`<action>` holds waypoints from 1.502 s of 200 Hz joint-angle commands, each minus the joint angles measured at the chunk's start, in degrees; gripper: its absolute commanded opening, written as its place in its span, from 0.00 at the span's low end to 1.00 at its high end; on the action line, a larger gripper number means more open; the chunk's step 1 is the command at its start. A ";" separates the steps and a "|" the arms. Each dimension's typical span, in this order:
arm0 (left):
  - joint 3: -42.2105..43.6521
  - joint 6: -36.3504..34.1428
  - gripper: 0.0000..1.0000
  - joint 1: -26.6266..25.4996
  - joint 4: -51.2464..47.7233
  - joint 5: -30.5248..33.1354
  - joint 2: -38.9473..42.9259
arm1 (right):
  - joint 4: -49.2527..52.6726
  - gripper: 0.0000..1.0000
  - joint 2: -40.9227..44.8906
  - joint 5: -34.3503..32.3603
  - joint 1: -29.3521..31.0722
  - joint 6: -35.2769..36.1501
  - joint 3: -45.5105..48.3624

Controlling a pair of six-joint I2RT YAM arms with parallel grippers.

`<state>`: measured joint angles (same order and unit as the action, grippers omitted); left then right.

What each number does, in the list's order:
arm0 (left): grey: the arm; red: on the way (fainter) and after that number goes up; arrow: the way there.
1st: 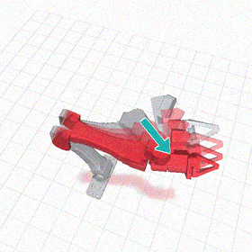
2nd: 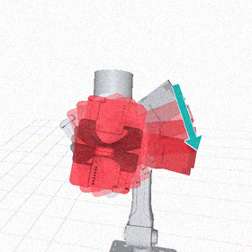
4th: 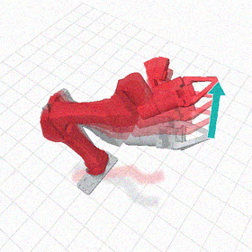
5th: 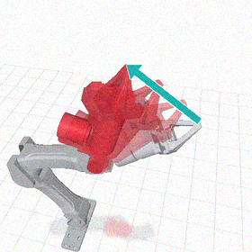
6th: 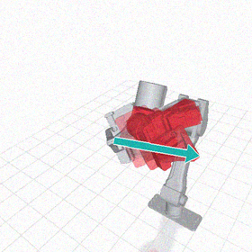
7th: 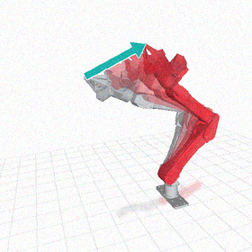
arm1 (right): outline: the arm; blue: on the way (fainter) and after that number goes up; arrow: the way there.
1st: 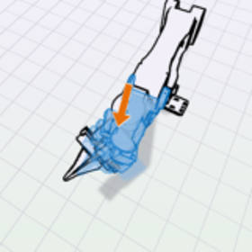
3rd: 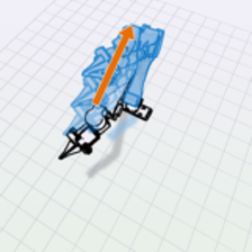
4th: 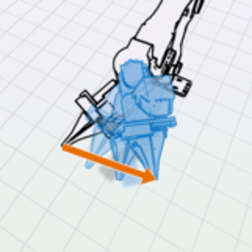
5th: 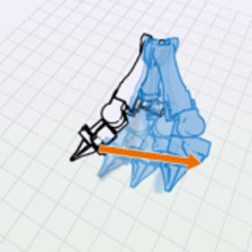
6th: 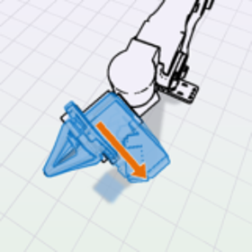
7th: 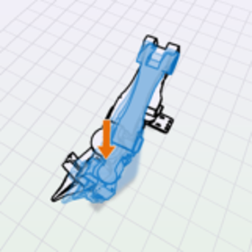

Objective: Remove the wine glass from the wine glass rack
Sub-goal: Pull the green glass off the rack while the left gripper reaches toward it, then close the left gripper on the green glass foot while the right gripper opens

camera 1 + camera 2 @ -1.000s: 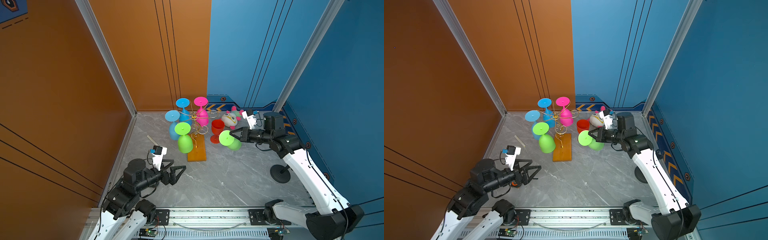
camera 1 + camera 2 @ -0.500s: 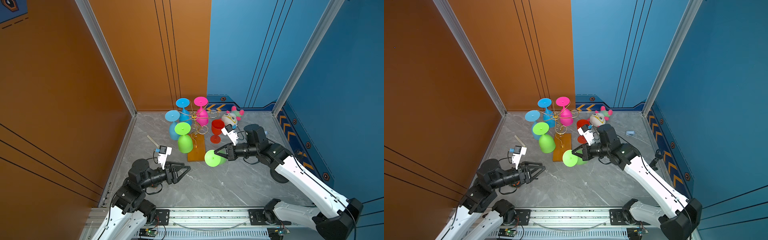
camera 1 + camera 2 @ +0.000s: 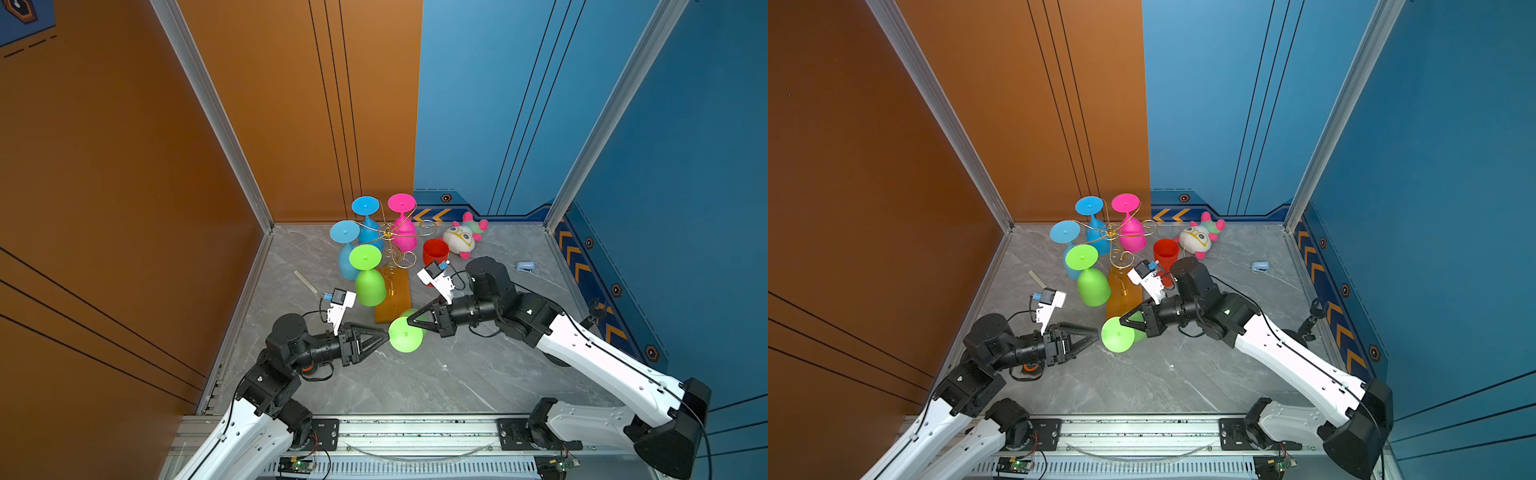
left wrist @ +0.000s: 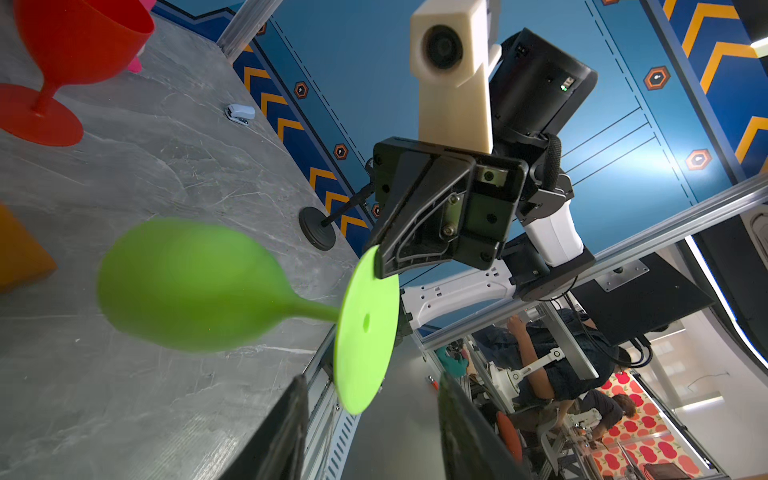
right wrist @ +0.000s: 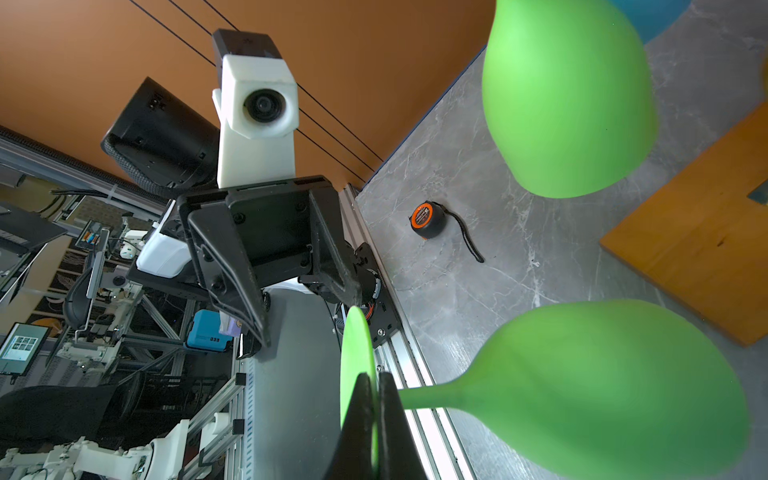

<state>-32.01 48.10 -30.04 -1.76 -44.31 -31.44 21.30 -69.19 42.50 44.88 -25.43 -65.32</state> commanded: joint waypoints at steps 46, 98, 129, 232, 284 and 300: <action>-0.07 -0.94 0.36 -3.88 2.90 -1.74 -2.37 | -6.57 0.00 -1.05 1.73 1.03 -2.36 -0.87; -0.25 -1.29 0.19 -5.08 3.73 -1.83 -2.97 | -6.53 0.00 -1.46 1.82 0.99 -2.52 -0.88; -0.14 -1.25 0.10 -5.63 4.45 -1.83 -3.66 | -5.76 0.00 -1.21 2.67 0.69 -2.34 -0.80; -0.07 -2.03 0.00 -7.34 4.78 -2.94 -4.89 | 1.64 0.24 2.98 4.34 -3.86 0.37 -1.28; -0.09 -6.25 0.00 -10.03 3.39 -3.41 -6.35 | 6.23 0.51 4.73 2.66 -10.84 0.32 -1.82; 0.13 -11.74 0.00 -11.09 -0.69 -0.17 -5.66 | 9.28 0.55 3.81 1.11 -13.65 -0.25 -2.39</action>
<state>-32.01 44.23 -39.62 0.30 -46.35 -37.95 24.97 -65.21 46.22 34.35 -25.41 -65.67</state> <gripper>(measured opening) 0.059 0.533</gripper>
